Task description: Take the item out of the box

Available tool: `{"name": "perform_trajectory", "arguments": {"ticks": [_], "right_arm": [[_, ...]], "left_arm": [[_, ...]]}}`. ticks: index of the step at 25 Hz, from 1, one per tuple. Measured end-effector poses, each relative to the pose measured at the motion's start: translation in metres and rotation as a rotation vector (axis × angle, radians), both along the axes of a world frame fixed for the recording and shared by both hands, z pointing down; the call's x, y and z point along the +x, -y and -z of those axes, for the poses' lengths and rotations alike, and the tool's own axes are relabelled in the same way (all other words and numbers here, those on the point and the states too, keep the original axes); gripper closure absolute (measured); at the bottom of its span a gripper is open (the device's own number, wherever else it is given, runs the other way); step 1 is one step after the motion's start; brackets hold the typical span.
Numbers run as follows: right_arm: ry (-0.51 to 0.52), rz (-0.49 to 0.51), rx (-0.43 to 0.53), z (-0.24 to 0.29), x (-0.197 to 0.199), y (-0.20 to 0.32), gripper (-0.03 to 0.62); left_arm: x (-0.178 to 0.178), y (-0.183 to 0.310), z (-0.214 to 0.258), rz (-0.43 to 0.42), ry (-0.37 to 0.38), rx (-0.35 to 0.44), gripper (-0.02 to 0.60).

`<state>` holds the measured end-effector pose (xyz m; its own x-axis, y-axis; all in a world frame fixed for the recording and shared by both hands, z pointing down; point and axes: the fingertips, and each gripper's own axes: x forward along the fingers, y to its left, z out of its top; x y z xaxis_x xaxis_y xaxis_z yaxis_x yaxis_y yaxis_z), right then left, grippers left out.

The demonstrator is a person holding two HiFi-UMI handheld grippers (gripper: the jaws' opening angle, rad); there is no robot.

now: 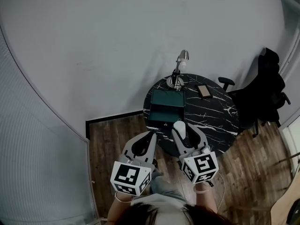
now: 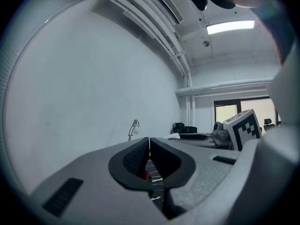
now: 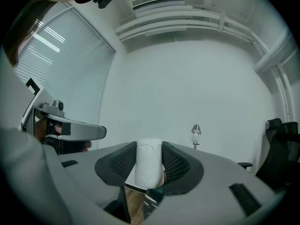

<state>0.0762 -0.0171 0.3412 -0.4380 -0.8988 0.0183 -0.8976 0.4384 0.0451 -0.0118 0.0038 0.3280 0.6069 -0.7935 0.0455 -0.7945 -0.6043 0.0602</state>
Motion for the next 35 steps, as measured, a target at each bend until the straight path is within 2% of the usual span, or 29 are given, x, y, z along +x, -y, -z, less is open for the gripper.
{"name": "perform_trajectory", "arguments": {"ticks": [8, 20, 35], "right_arm": [[0.039, -0.011, 0.019, 0.015, 0.007, -0.021, 0.410], [0.046, -0.029, 0.045, 0.029, 0.017, -0.047, 0.410], [0.046, -0.051, 0.042, 0.025, 0.022, -0.063, 0.410]], "left_arm": [[0.004, -0.012, 0.004, -0.007, 0.003, 0.006, 0.569], [0.009, -0.021, 0.009, -0.015, -0.001, 0.018, 0.569], [0.005, -0.032, 0.006, -0.016, -0.001, 0.019, 0.571]]}}
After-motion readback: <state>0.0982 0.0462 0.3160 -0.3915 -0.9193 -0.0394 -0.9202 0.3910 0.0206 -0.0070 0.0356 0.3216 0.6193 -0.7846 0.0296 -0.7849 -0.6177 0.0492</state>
